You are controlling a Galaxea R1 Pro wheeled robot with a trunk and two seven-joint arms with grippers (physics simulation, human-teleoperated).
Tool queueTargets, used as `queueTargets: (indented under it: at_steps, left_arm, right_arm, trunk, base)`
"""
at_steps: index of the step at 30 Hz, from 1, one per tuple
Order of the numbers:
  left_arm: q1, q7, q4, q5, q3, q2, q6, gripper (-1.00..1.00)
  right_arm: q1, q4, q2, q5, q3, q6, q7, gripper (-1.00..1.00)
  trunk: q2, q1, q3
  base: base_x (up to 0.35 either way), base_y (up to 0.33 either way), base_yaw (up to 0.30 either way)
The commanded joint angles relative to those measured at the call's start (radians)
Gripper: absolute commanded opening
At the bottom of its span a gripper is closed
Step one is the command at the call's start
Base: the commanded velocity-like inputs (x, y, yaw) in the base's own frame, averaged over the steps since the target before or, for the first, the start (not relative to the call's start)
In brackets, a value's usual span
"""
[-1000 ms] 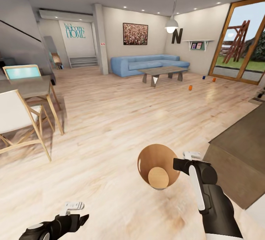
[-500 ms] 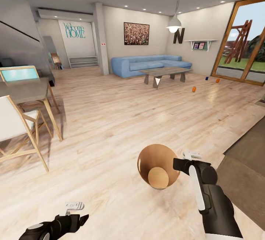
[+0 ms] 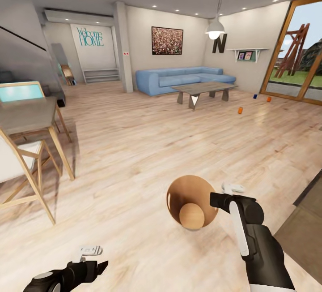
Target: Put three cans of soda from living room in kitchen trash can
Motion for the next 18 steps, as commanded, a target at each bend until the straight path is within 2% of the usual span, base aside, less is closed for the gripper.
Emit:
queueTargets:
  at_steps: [1, 5, 18]
  left_arm:
    - [0.000, 0.000, 0.000, 0.000, 0.000, 0.000, 0.000, 1.00]
    - [0.000, 0.000, 0.000, 0.000, -0.001, 0.000, 0.000, 1.00]
    - [0.000, 0.000, 0.000, 0.000, -0.001, 0.000, 0.000, 1.00]
  right_arm:
    - [0.000, 0.000, 0.000, -0.015, 0.000, 0.000, 0.004, -1.00]
    - [0.000, -0.001, 0.000, -0.015, 0.000, 0.000, 0.005, -1.00]
    - [0.000, -0.002, 0.000, -0.016, 0.000, 0.000, 0.006, -1.00]
  trunk:
    - [0.000, 0.000, 0.000]
    - [0.000, 0.000, 0.000]
    - [0.000, 0.000, 0.000]
  base:
    - [0.326, 0.132, 0.000]
    - [0.326, 0.125, -0.067]
    - [0.326, 0.101, -0.267]
